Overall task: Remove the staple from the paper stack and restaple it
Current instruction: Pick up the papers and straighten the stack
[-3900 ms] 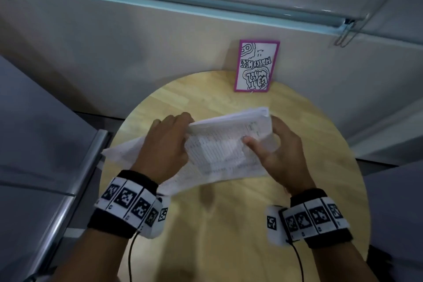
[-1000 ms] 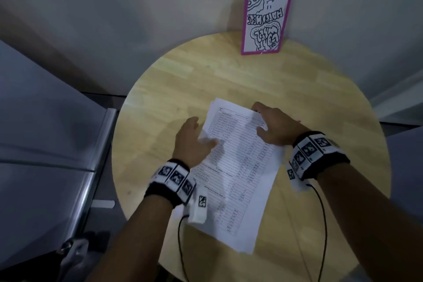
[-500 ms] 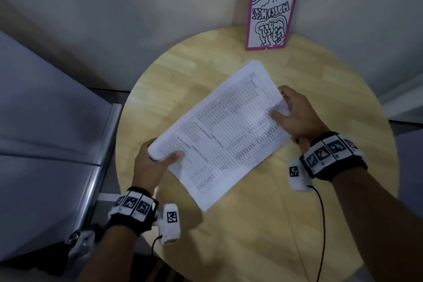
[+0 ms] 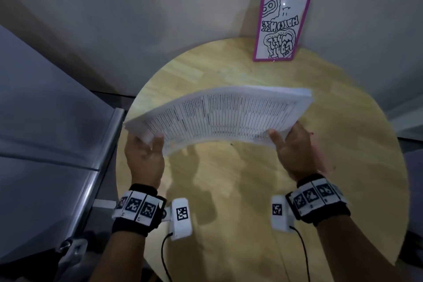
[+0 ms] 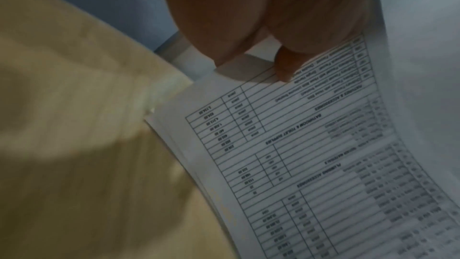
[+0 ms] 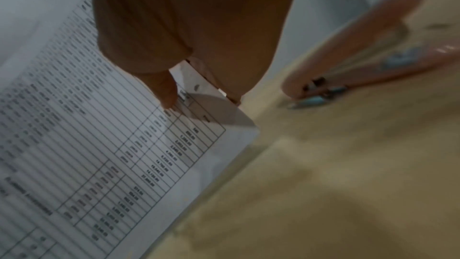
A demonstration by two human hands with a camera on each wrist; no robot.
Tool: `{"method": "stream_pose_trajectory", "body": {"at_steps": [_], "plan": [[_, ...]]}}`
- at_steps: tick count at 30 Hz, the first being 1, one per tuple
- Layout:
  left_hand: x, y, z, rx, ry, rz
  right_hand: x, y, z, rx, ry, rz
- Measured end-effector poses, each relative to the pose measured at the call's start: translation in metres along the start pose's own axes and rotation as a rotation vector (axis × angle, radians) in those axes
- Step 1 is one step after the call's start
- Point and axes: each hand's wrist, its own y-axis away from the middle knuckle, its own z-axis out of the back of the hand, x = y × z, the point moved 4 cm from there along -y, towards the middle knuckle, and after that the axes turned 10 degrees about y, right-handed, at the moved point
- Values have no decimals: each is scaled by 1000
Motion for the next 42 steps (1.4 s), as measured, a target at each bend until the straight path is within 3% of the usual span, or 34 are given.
{"method": "stream_pose_trajectory", "body": {"at_steps": [8, 16, 20, 22, 25, 27, 28, 30, 32, 35, 38, 42], "plan": [[20, -2, -5, 54, -35, 49, -1, 2, -9, -69, -113, -35], [32, -3, -9, 18, -127, 140, -3, -6, -12, -120, -123, -85], [19, -4, -4, 27, -221, 177, -1, -12, -3, -58, -84, -79], [17, 2, 3, 57, -221, 287, 1, -17, 1, 17, -19, -106], [27, 21, 18, 144, -209, 616, -2, -25, 4, 191, 92, -204], [43, 34, 35, 239, -353, 801, -6, -29, 7, 291, 183, -240], [50, 37, 45, 291, -508, 823, -7, -31, 8, 335, 229, -244], [55, 32, 64, 389, -920, 723, -10, -35, 8, 430, 316, -226], [46, 22, 68, 356, -1156, 552, -13, -39, 8, 498, 409, -194], [24, 10, 36, 324, -1066, 382, -20, -42, 3, 585, 522, -170], [20, 3, -15, 447, -885, 320, -19, -41, -6, 662, 587, -114], [29, -3, -81, 600, -708, 374, -11, -35, -14, 730, 528, -16]]}}
